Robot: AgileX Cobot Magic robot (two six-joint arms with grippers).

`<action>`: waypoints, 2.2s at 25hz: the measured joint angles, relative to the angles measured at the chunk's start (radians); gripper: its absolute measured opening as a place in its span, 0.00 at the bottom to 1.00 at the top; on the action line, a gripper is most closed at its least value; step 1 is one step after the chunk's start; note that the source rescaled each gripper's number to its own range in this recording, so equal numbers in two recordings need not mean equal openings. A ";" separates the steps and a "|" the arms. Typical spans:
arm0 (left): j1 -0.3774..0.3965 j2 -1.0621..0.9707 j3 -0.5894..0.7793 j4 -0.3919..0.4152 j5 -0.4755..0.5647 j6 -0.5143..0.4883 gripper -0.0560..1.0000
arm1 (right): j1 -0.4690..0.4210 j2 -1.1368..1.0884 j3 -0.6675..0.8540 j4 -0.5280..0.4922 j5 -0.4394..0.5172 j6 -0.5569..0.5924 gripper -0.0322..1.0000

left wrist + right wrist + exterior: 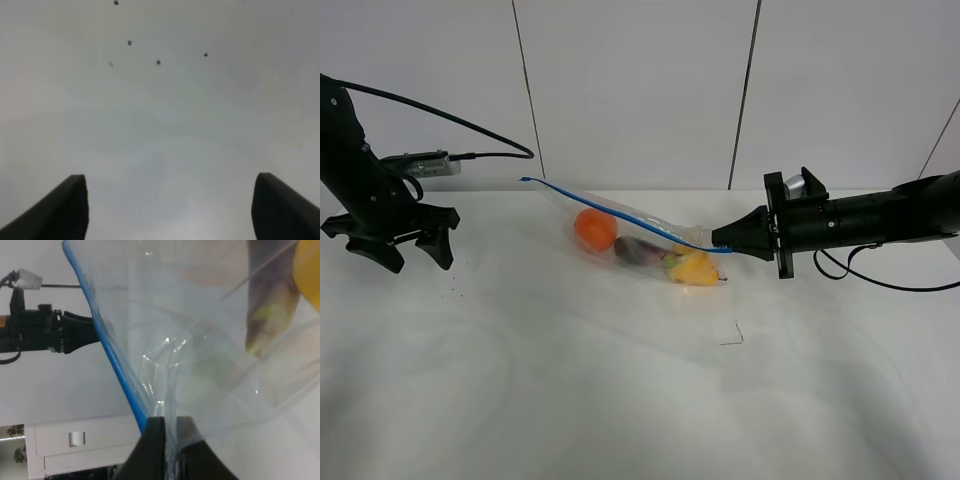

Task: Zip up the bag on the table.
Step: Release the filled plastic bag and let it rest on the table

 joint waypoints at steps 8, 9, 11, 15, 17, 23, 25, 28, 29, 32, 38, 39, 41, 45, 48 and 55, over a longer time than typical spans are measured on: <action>0.000 -0.001 -0.001 0.000 0.068 -0.002 0.94 | 0.000 0.000 0.000 0.000 0.000 0.000 0.03; 0.000 -0.001 -0.001 0.000 0.075 -0.002 0.94 | 0.000 0.000 0.000 0.000 0.000 0.000 0.03; 0.000 -0.001 -0.002 0.000 0.090 -0.002 0.94 | 0.000 0.000 0.000 0.000 0.000 0.000 0.03; 0.000 -0.006 -0.002 0.001 0.118 -0.002 0.94 | 0.000 0.000 0.000 0.000 0.000 0.000 0.03; 0.000 -0.006 -0.003 0.003 0.151 -0.002 0.94 | 0.000 0.000 0.000 0.000 0.000 0.000 0.03; -0.001 -0.008 -0.003 0.003 0.252 -0.002 0.94 | 0.000 0.000 0.000 0.000 0.000 0.000 0.03; -0.001 -0.018 -0.002 0.003 0.252 -0.002 0.94 | 0.000 0.000 0.000 0.000 0.000 0.000 0.03; -0.001 -0.066 0.009 0.003 0.252 -0.002 0.94 | 0.000 0.000 0.000 0.000 0.000 0.005 0.03; -0.001 -0.094 0.022 0.003 0.252 -0.001 0.94 | 0.000 0.000 0.000 0.000 0.000 0.005 0.03; -0.001 -0.204 0.113 0.003 0.252 0.019 0.94 | 0.000 0.000 0.000 0.000 0.000 0.005 0.03; -0.001 -0.511 0.401 0.003 0.252 0.027 0.94 | 0.000 0.000 0.000 0.000 0.000 0.005 0.03; -0.001 -0.570 0.456 0.003 0.252 0.027 0.94 | 0.000 0.000 0.000 0.000 0.000 0.005 0.03; -0.001 -0.679 0.550 0.003 0.232 0.028 0.94 | 0.000 0.000 0.000 0.000 0.000 0.005 0.03; -0.001 -0.902 0.696 0.003 0.150 0.028 0.94 | 0.000 0.000 0.000 0.000 0.000 0.005 0.03; -0.001 -1.052 0.773 0.003 0.114 0.028 0.94 | 0.000 0.000 0.000 0.000 0.000 0.005 0.03; -0.001 -1.290 0.820 0.003 0.117 0.035 0.94 | 0.000 0.000 0.000 0.000 0.000 0.005 0.03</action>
